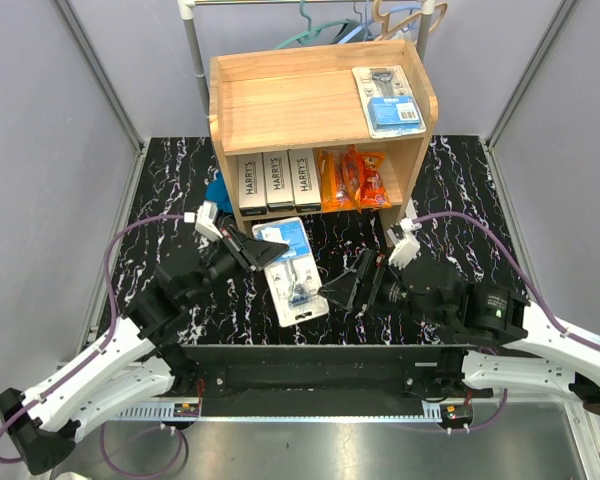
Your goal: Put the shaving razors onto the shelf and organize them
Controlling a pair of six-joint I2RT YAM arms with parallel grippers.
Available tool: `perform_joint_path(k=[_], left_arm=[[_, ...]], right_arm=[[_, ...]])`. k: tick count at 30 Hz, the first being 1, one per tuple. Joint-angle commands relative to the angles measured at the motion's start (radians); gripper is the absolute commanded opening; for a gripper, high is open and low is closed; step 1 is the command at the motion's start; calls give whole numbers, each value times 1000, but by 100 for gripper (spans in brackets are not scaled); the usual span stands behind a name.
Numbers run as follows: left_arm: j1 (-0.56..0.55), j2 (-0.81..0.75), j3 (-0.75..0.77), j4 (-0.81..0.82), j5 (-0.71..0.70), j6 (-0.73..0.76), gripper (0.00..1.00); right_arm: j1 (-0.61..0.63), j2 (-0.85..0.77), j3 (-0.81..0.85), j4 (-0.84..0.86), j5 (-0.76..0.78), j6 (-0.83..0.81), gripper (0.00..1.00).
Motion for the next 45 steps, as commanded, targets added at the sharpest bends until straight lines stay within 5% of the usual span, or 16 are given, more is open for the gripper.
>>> perform_joint_path(k=[1,10,24,32,37,41,42,45], left_arm=[[23,-39,-44,303,8,-62,0],[47,-2,-162,673,87,-223,0],[50,36,-191,780,144,-289,0],[50,41,-199,789,156,-290,2],[50,29,-202,763,156,-280,24],[52,-19,-187,659,136,-220,65],[53,-46,-179,562,116,-208,88],[56,-101,-119,331,70,-113,99]], right_arm=[[7,-61,-62,112,2,36,89],[9,-81,-161,275,-33,18,84],[9,-92,-264,486,-36,-50,57],[9,-71,-269,526,-58,-59,17],[9,-80,-269,525,-60,-65,3],[9,-91,-254,508,-55,-77,0],[11,-91,-247,502,-53,-79,0],[11,-97,-235,479,-50,-88,0]])
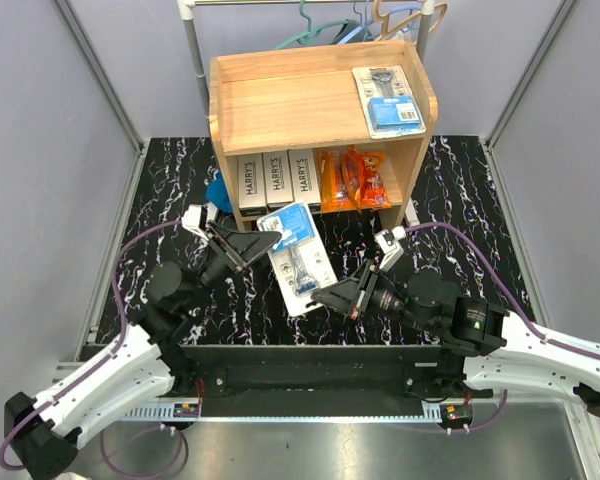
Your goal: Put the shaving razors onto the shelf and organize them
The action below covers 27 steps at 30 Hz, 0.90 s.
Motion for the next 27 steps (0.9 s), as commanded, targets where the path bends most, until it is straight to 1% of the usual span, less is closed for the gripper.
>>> perform_joint_path(k=[1,2,3,4,5,6,7,8,13,14,17,18,20,24,27], left_arm=[[1,-82,109,-308,-46,149,99],[1,-89,174,-392,-65,220,99],[1,-89,213,-568,-102,261,99],[1,-84,251,-650,-122,302,99],[1,-81,327,-810,-142,374,99],[1,-64,365,-885,-199,406,99],[1,-55,427,-952,-222,463,99],[1,-46,452,-1058,-240,491,99],[1,-21,549,-1299,-345,620,99],[1,-23,557,-1377,-369,627,99],[0,-53,564,-1491,-498,631,99],[1,-58,566,-1526,-530,597,99],[1,-76,563,-1600,-595,577,99],[1,-99,528,-1619,-595,568,99],[0,-103,506,-1617,-584,562,99]], right_arm=[[1,-19,35,-3,26,-29,0],[-1,-21,36,-4,29,-33,0],[-1,-24,36,-9,29,-33,0],[-1,-27,38,-13,31,-34,0],[1,-30,41,-18,34,-36,0],[1,-32,44,-23,34,-37,0],[1,-30,44,-29,33,-39,0],[-1,-30,50,-33,33,-42,0],[-1,-30,65,-52,34,-45,0],[1,-30,67,-52,31,-48,0],[-1,-22,81,-61,26,-52,0],[1,-18,82,-65,25,-52,0],[1,-4,101,-75,20,-60,0],[-1,31,156,-110,14,-89,0],[-1,63,240,-142,3,-121,0]])
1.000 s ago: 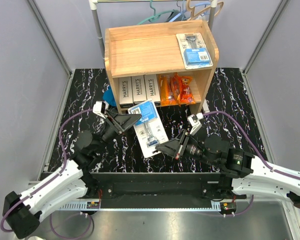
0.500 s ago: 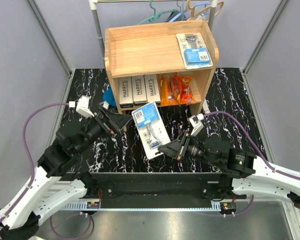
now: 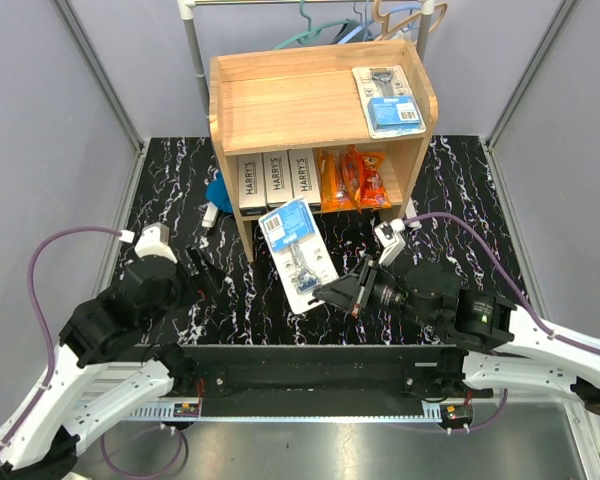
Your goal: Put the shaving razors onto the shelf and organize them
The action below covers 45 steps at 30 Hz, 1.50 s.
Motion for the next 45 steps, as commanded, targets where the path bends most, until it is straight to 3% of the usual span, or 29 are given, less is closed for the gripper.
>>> perform_joint_path(k=[1,13,18,23,25,27,33,38,45], left_arm=[[1,-8,-24,-27,-53,0,99],[1,-27,-47,2,-13,-12,99],[1,-29,-55,5,2,-21,99],[1,-38,-69,12,17,-31,99],[1,-43,-69,12,20,-34,99],[1,-47,-69,14,24,-35,99],[1,-64,-70,14,36,-43,99],[1,-63,-69,14,51,-51,99],[1,-55,-63,16,74,-47,99]], right_arm=[[0,31,141,-2,-8,-75,0],[0,125,414,-42,37,-202,0],[0,257,641,-200,155,-239,0],[-23,442,890,-364,178,-293,0],[-101,513,997,-393,89,-294,0],[-179,547,1048,-396,-65,-270,0],[-417,651,1155,-396,-326,-242,0],[-587,722,1221,-403,-443,-177,0],[-678,777,1261,-426,-499,-107,0]])
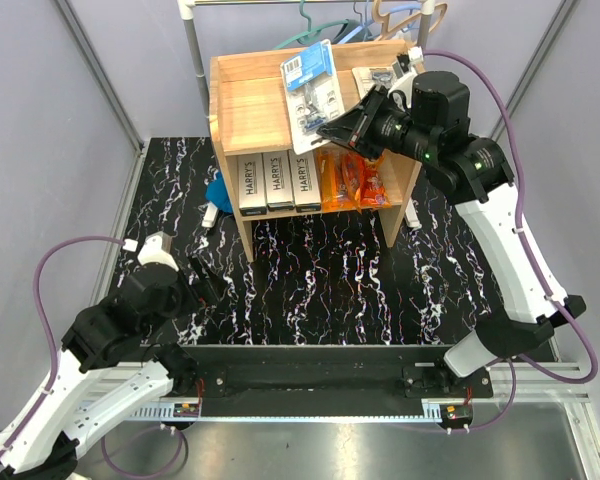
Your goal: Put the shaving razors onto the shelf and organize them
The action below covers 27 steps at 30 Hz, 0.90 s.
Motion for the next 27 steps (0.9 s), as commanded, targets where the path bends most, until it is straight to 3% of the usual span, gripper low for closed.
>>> perform_joint_path(k=[1,12,21,22,23,27], left_arm=[[1,2,4,39,30,-2,99],[1,-3,-2,43,44,-4,99],[1,-3,-6,56,64,-11,99],[1,-4,-5,56,65,-11,99],[1,-3,-6,57,67,-11,99],[1,-3,-3,59,70,-11,99]], right_arm=[[-22,11,53,17,-92,54,0],[-32,-27,-28,1,29,101,2],[-41,-32,-63,7,73,109,13],[-41,-36,-80,18,79,110,15],[-41,-44,-85,24,87,111,24],[-42,-81,-106,33,115,111,43]])
